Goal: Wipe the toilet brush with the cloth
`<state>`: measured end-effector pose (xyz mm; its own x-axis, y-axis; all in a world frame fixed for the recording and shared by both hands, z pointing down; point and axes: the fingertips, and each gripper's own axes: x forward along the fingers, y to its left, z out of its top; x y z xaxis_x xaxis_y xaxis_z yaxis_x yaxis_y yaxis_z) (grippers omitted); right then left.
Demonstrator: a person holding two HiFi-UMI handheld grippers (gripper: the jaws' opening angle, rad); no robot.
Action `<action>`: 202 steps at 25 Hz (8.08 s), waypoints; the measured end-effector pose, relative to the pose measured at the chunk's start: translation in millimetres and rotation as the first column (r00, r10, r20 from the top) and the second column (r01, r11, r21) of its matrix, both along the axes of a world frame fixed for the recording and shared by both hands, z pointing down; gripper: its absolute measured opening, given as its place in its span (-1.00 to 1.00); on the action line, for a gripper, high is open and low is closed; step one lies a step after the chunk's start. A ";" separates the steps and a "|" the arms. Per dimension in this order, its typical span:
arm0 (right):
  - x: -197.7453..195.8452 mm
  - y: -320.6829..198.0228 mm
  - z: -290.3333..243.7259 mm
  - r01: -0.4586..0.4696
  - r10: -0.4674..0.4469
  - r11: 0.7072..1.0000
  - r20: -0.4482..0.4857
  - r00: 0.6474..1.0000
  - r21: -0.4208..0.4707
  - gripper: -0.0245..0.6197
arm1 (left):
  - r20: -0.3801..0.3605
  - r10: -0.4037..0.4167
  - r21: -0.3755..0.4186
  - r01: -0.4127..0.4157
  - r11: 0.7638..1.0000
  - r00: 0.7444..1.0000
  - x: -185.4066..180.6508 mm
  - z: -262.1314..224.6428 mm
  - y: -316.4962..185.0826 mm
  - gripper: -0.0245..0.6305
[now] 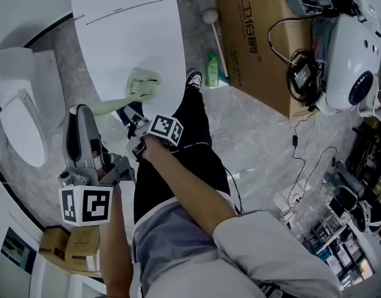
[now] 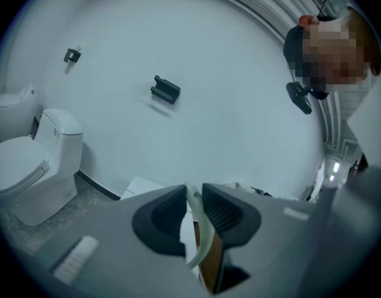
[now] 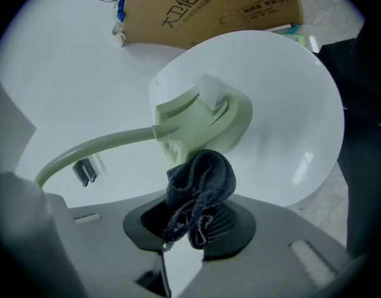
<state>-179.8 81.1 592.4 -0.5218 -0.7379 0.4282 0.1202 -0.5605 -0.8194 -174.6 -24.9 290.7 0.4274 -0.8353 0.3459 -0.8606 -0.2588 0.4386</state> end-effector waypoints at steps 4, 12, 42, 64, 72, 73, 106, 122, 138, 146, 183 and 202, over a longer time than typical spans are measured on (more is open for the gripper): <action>-2.9 -0.8 -6.1 0.054 -0.054 0.999 -0.024 0.998 0.007 -0.62 | 0.004 -0.001 -0.001 0.001 1.000 1.000 -0.5 -1.5 2.0 -0.93; -10.1 -9.2 -20.8 0.137 -0.135 0.990 -0.045 0.990 0.045 -0.62 | 0.008 0.003 -0.009 -0.003 1.000 1.000 1.7 -2.8 1.7 -0.93; 8.7 -29.0 -22.4 0.436 -0.377 0.894 -0.352 0.856 0.102 -0.62 | 0.004 0.036 -0.019 -0.036 0.999 0.999 6.6 -0.6 -5.2 -0.93; 23.1 -4.8 -18.7 0.594 -0.516 0.798 -0.391 0.763 0.107 -0.59 | -0.007 0.029 -0.014 -0.029 0.999 1.000 4.9 -1.0 -10.0 -0.93; 29.4 1.9 -15.5 0.589 -0.518 0.798 -0.357 0.778 0.125 -0.59 | -0.008 0.020 -0.011 -0.020 1.000 1.000 8.4 1.7 -15.3 -0.93; 30.6 2.9 -15.3 0.589 -0.517 0.798 -0.356 0.779 0.129 -0.59 | -0.009 0.019 -0.013 -0.019 1.000 1.000 8.7 2.1 -15.8 -0.93; 49.9 17.5 -7.7 -0.014 0.000 0.999 0.333 0.943 0.041 -0.60 | -0.043 0.003 0.006 -0.003 1.000 0.999 17.5 5.3 -18.0 -0.93; 61.6 22.9 1.3 -0.148 0.148 0.988 0.446 0.883 -0.035 -0.59 | -0.008 0.014 0.005 -0.014 1.000 1.000 14.2 7.0 -18.2 -0.93; 85.0 42.0 36.2 -0.152 0.201 0.974 0.331 0.922 -0.169 -0.60 | -0.042 0.014 0.015 -0.014 1.000 0.999 15.7 6.1 -17.8 -0.93; 100.5 39.3 48.8 0.208 -0.209 0.970 0.005 0.978 -0.125 -0.60 | -0.013 0.011 0.012 -0.011 1.000 1.000 13.1 5.4 -19.4 -0.93; 137.9 -35.4 32.1 0.927 -0.710 0.265 -0.705 0.002 -0.265 -0.60 | -0.029 -0.031 0.010 0.031 0.999 0.999 9.2 8.7 -29.3 -0.93; 114.3 -47.6 -25.5 0.964 -0.526 0.023 -0.824 -0.213 -0.264 -0.60 | -0.036 -0.055 0.012 0.055 0.998 0.998 7.2 6.4 -29.5 -0.93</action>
